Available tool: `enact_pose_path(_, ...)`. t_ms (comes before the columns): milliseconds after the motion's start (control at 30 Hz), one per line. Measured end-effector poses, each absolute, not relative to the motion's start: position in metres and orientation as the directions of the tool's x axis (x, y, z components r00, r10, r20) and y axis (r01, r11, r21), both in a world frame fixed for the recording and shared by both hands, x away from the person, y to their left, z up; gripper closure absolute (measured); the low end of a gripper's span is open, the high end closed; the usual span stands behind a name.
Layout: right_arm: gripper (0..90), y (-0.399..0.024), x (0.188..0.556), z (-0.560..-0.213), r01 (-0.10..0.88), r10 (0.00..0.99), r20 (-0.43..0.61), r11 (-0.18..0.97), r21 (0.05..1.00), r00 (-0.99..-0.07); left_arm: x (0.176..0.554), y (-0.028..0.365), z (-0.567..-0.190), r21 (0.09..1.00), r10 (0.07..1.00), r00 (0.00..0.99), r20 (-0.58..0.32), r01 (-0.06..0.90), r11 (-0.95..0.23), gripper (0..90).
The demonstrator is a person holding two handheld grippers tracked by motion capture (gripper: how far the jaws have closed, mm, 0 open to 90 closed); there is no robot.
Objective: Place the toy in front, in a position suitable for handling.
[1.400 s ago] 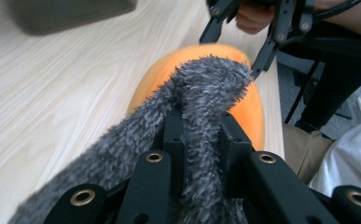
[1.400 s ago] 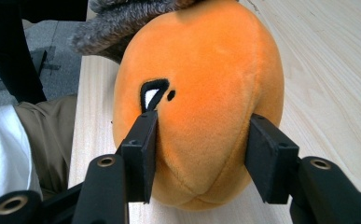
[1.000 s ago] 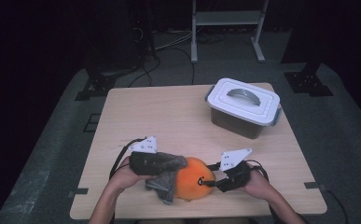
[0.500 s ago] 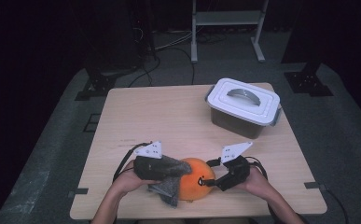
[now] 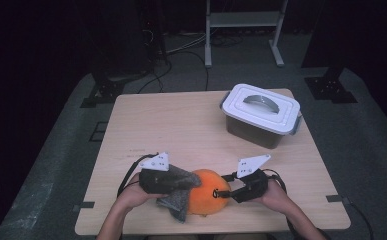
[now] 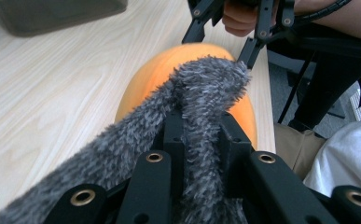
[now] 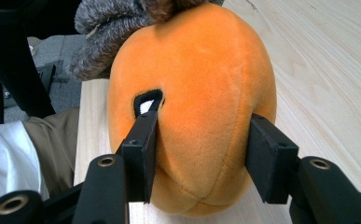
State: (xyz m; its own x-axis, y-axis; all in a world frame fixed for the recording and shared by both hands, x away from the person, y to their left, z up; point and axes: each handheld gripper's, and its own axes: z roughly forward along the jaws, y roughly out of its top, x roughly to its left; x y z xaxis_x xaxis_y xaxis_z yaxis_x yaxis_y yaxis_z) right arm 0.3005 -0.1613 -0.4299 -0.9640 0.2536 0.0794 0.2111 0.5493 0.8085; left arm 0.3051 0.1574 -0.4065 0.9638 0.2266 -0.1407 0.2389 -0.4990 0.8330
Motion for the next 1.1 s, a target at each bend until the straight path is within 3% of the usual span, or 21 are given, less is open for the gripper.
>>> enact_pose_path(333, 47.5, -0.159, 0.297, -0.428, 0.179, 0.250, 0.038, 0.569, 0.803, -0.967, 0.307, 0.181, -0.396, 0.851, 0.297, 0.944, -0.144, 0.271, -0.450, 76.8)
enact_pose_path(700, 47.7, -0.157, 0.294, -0.427, 0.144, 0.235, 0.003, 0.585, 0.798, -0.972, 0.312, 0.153, -0.393, 0.848, 0.229, 0.962, -0.147, 0.242, -0.471, 76.6)
enact_pose_path(1100, 47.7, -0.156, 0.293, -0.427, 0.121, 0.224, -0.019, 0.595, 0.794, -0.974, 0.311, 0.176, -0.401, 0.828, 0.282, 0.945, -0.163, 0.287, -0.482, 76.5)
